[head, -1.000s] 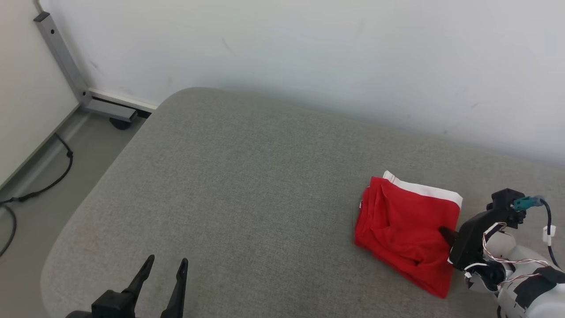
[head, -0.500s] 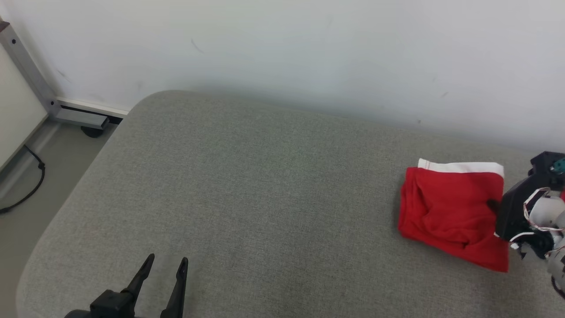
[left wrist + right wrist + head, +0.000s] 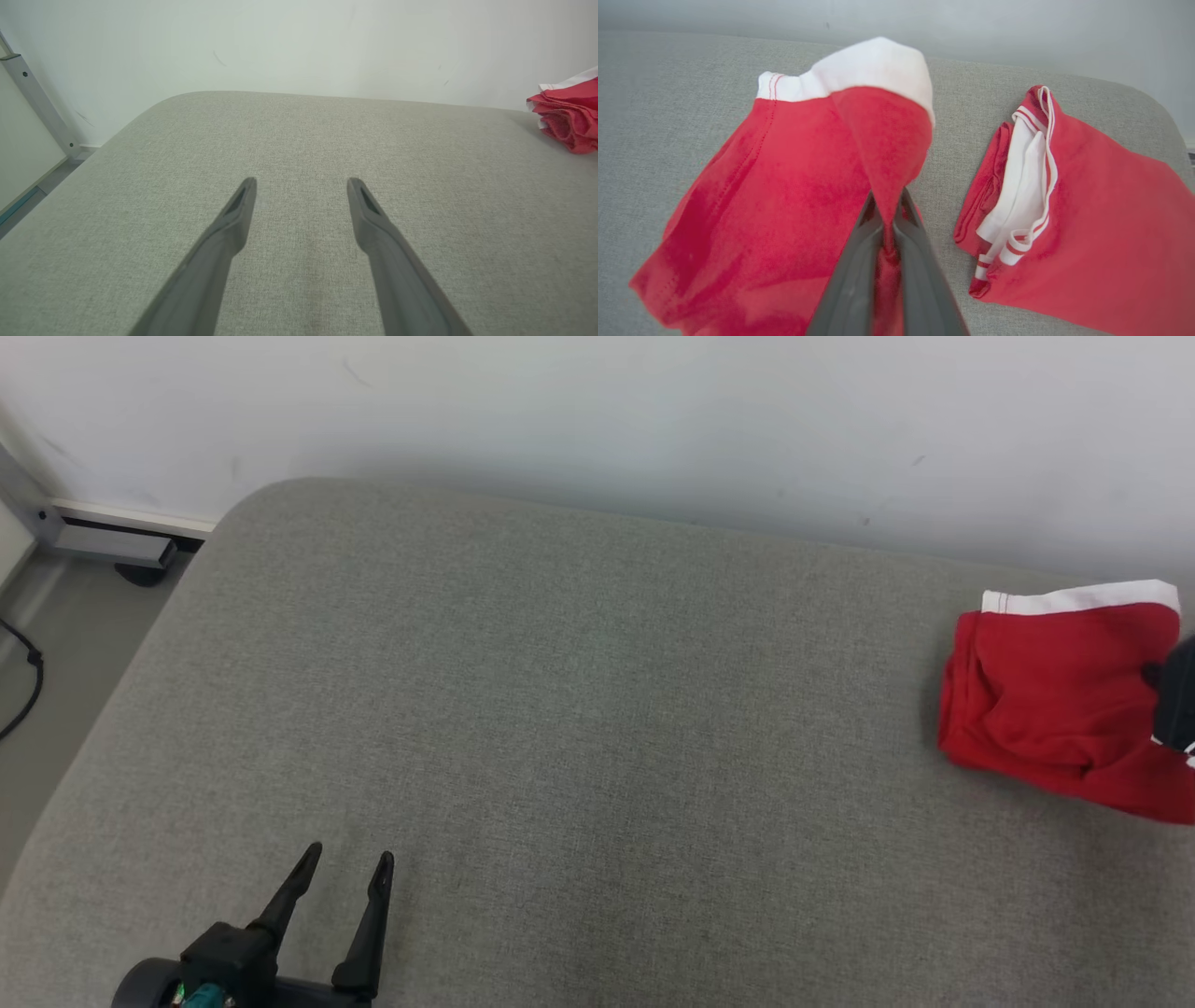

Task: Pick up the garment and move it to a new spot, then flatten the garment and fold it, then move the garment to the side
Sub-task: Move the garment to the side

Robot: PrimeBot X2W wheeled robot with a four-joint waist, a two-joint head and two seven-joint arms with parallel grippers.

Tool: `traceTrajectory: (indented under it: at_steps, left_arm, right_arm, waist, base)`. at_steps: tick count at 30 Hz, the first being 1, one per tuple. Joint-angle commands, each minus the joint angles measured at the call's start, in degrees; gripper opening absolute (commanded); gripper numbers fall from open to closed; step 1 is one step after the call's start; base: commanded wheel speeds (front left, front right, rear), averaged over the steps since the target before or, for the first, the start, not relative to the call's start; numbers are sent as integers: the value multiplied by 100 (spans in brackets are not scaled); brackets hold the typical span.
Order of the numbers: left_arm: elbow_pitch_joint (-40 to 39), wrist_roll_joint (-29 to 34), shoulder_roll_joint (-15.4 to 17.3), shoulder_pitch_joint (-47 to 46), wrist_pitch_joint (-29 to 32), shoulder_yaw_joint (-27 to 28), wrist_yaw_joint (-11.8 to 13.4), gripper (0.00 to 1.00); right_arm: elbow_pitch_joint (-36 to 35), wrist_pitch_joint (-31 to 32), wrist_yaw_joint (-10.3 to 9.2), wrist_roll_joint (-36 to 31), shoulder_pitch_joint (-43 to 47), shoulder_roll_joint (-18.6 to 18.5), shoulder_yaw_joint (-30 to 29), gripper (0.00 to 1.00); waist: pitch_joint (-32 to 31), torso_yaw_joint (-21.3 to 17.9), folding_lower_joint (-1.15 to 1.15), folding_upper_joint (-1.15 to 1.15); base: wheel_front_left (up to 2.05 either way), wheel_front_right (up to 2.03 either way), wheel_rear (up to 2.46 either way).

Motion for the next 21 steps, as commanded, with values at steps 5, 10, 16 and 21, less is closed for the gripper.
traceTrajectory:
  at_steps: [5,10,16,21]
  left_arm:
    - [-60,41,114,-164,-33,32,-41,100]
    - [-89,58,136,-263,-38,12,-43,100]
    - [-125,59,184,-330,-46,8,-86,100]
    - [-191,72,242,-388,-51,26,-76,100]
  right_arm:
    - [-6,143,-3,-167,-410,-205,131,0]
    - [52,218,-3,-290,-706,-327,213,0]
    - [81,325,-3,-386,-943,-531,311,0]
    - [85,406,-3,-475,-1188,-726,384,0]
  waist:
    - [351,-205,-1,-1]
    - [540,-271,-1,-1]
    - [702,-276,-1,-1]
    - [830,-247,-1,-1]
  base:
    - [0,0,0]
    - [0,0,0]
    - [0,0,0]
    - [0,0,0]
